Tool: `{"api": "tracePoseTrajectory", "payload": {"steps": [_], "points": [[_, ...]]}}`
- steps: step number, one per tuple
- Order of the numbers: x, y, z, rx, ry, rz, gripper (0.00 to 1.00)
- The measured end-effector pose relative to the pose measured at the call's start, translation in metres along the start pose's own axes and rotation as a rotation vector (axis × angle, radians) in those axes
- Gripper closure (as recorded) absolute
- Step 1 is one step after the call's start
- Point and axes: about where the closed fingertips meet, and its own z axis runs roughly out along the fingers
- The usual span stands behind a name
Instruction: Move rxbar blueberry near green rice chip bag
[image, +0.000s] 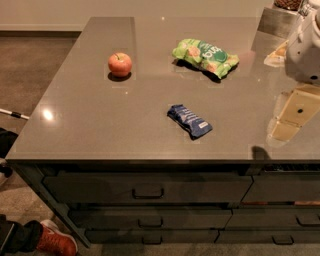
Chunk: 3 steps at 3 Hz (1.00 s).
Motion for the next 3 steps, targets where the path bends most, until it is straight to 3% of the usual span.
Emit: {"api": "tracePoseTrajectory", "payload": {"steps": [1,3], "points": [[0.0,0.0,0.0,0.0,0.0,0.0,0.0],[-0.022,-0.015,0.016,-0.022,-0.047,0.032,0.0]]}}
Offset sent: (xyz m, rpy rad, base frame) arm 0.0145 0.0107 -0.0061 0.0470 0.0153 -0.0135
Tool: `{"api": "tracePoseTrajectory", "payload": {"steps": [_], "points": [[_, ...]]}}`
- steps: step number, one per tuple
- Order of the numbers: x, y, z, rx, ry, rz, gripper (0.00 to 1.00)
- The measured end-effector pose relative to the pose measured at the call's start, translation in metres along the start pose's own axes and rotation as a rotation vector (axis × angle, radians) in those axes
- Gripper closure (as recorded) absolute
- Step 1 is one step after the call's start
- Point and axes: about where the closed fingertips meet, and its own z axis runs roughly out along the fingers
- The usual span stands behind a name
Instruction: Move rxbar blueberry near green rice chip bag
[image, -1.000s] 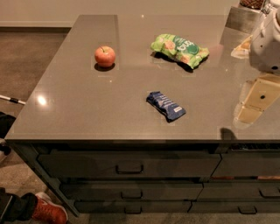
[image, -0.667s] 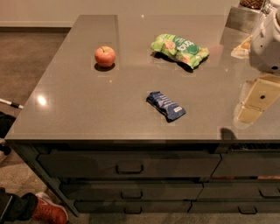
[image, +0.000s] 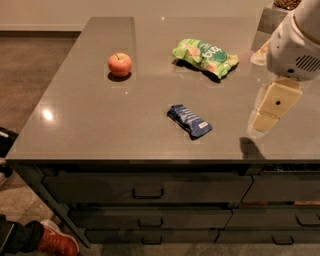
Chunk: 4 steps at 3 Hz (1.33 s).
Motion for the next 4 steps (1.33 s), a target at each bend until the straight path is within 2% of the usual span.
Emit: {"api": "tracePoseTrajectory", "payload": {"steps": [2,4], "points": [[-0.046,-0.001,0.069,-0.066,-0.033,0.064,0.0],[-0.084,-0.017,0.129,-0.064,-0.009,0.15,0.0]]}}
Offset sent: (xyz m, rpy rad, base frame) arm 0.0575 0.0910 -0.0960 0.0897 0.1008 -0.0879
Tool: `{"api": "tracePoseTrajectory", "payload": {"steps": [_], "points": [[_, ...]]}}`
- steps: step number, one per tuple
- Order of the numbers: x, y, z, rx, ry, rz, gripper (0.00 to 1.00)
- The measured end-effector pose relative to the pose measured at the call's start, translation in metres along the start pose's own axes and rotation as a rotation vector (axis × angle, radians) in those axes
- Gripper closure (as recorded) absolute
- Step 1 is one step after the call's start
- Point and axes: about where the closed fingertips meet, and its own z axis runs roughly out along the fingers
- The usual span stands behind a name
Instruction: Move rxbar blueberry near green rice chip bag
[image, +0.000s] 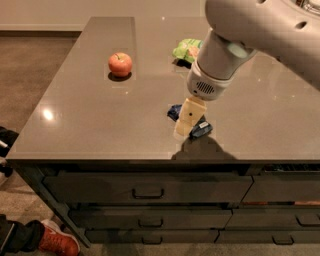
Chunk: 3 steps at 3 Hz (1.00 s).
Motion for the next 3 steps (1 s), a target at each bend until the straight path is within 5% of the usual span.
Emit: {"api": "tracePoseTrajectory", "payload": {"steps": [2,3], "points": [[-0.013,-0.008,0.028,0.019,0.04,0.072,0.0],[-0.017,-0.01,0.038,0.009,0.057,0.08,0.13]]}}
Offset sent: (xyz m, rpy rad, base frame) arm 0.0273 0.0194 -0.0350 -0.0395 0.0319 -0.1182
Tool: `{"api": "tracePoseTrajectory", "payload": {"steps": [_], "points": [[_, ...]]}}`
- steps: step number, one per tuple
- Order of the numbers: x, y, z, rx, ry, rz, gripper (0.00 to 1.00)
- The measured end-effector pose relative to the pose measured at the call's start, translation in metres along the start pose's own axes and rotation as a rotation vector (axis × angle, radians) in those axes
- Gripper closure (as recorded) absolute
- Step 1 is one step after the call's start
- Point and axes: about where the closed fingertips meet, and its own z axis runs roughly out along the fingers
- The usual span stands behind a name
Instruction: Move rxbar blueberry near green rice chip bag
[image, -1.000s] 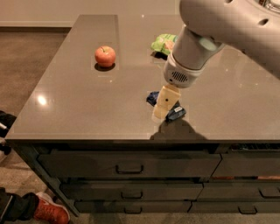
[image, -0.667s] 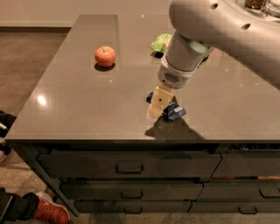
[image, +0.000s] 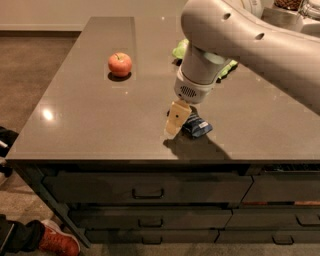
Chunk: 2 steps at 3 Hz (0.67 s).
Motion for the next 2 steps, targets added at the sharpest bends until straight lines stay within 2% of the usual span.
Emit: {"api": "tracePoseTrajectory", "payload": {"steps": [1,2], "points": [[-0.0042,0.0019,0.0109,-0.025,0.021,-0.012,0.37],[-0.0072,0.0014,0.0105,-0.037,0.027,-0.019,0.68]]}}
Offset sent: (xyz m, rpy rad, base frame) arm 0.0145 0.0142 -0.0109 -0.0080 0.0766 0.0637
